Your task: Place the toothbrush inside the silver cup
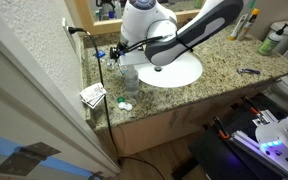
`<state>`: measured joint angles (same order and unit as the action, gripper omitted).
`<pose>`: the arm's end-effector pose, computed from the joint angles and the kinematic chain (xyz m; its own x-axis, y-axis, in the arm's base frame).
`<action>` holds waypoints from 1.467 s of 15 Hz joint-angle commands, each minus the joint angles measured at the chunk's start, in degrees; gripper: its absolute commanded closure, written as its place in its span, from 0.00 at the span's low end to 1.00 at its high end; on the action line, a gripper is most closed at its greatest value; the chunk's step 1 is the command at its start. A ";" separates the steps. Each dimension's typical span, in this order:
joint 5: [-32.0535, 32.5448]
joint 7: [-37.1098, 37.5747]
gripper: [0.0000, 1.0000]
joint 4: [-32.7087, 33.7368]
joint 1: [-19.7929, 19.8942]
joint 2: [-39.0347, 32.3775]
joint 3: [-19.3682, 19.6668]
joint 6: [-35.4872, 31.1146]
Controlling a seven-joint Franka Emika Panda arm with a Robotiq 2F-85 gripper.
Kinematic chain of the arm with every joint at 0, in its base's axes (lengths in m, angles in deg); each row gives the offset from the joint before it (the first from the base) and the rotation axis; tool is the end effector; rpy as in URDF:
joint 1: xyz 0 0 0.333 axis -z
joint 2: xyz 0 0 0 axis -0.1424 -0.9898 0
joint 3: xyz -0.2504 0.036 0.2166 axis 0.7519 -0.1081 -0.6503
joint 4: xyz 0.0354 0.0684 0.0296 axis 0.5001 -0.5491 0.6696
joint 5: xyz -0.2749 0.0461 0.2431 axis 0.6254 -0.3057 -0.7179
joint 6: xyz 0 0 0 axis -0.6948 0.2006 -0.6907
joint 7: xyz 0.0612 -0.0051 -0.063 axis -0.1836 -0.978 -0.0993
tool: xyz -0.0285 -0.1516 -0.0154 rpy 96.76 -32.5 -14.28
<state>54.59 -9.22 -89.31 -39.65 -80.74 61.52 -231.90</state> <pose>0.5864 0.3746 0.2674 0.8724 -0.2032 0.4446 -0.1600 -0.9781 -0.1331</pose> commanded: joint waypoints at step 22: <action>-20.17 -14.92 0.00 4.75 4.42 -2.83 -3.61 6.79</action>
<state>36.34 -20.80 -85.16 -35.69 -82.14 59.09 -226.00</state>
